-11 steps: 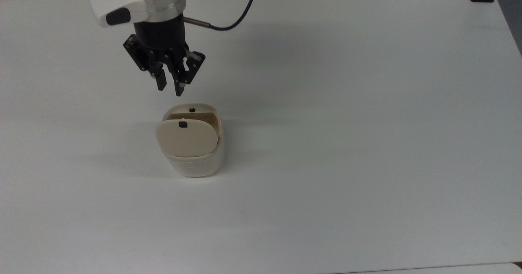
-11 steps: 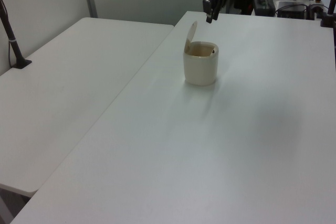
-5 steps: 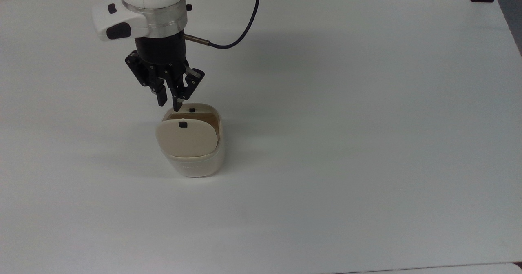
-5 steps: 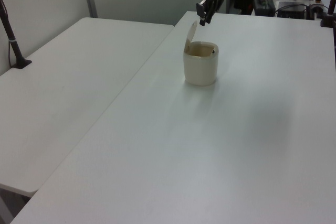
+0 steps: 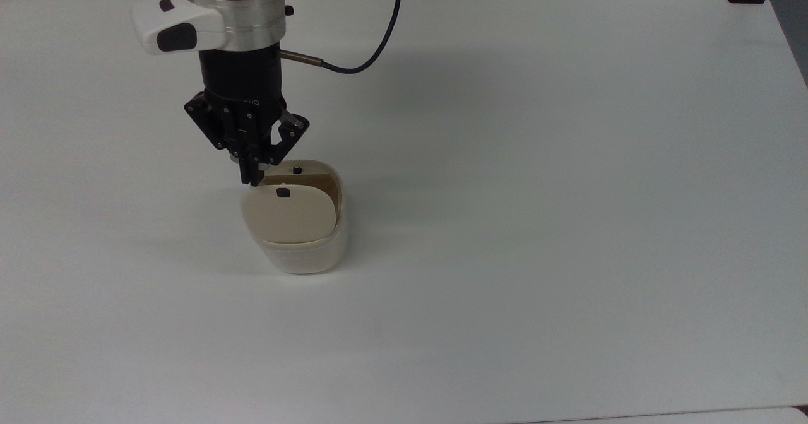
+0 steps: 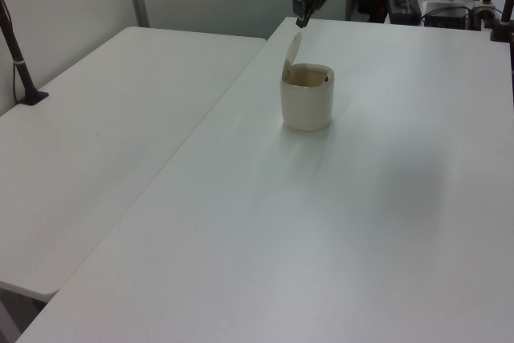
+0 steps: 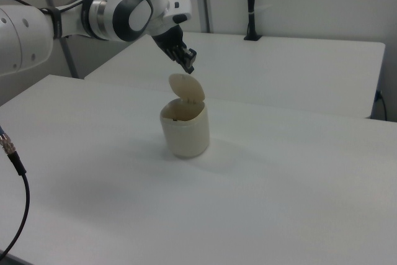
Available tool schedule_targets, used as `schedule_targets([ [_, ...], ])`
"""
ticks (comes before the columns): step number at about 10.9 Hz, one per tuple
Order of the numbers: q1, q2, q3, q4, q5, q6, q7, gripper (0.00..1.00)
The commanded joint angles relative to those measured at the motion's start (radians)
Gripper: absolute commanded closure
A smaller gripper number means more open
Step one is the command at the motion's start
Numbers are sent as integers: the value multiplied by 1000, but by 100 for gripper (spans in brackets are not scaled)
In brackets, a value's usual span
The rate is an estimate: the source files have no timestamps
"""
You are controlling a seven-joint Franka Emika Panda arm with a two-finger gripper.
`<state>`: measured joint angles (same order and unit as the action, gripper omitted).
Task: Close the trash bin
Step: 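Lower the gripper toward the raised lid of the bin, then push the lid down with the gripper fingers onto the bin rim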
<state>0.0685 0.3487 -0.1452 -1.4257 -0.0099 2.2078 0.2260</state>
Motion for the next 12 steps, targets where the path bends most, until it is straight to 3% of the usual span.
schedule_targets([
  [1, -10, -10, -4, -4, -7, 30, -53, 91],
  [12, 34, 41, 7, -4, -19, 118, -47, 90],
])
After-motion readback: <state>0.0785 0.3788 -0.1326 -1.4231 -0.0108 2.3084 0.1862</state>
